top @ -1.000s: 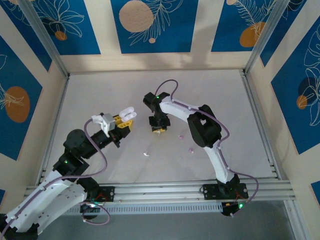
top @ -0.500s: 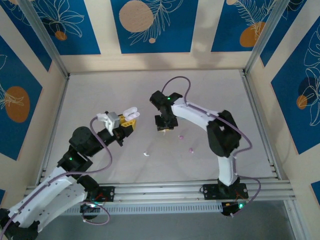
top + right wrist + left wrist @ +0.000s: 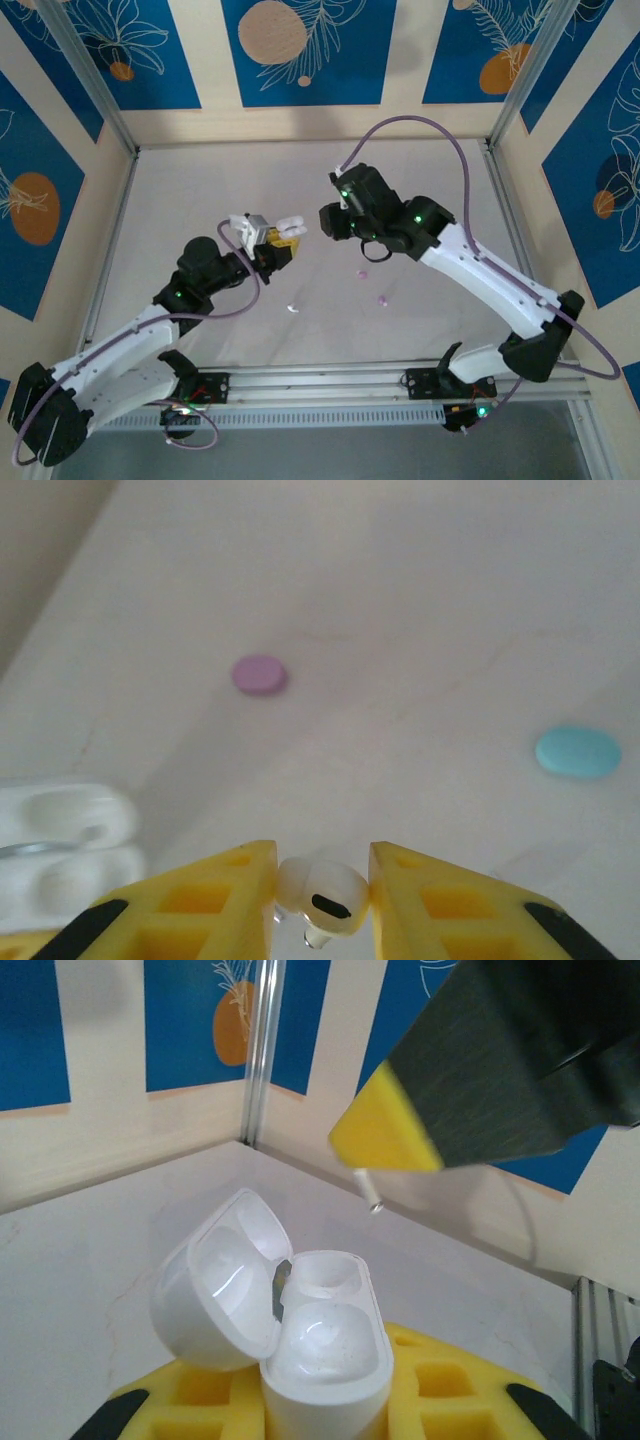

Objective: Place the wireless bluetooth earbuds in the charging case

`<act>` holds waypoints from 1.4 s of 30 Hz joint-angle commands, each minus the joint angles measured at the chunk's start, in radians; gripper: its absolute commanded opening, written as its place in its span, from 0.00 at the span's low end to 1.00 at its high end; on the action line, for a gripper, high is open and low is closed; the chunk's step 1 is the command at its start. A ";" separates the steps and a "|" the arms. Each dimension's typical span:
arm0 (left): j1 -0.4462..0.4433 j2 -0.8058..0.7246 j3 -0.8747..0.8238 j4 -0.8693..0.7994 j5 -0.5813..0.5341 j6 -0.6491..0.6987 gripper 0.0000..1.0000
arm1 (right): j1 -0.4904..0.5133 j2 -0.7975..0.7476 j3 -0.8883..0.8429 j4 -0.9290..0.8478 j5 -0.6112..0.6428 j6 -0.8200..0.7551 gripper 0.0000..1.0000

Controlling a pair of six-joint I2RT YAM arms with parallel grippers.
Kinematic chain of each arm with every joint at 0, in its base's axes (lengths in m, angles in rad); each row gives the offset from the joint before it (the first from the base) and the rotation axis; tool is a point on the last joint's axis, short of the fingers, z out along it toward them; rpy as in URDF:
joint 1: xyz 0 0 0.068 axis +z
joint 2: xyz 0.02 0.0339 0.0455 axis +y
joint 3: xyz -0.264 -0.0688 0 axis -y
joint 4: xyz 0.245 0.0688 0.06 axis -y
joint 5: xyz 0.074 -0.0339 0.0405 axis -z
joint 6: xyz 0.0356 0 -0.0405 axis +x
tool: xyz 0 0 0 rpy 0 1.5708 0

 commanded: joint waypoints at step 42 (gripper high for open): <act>-0.006 -0.009 0.055 0.182 0.032 -0.074 0.17 | 0.091 -0.051 -0.081 0.178 -0.177 -0.166 0.35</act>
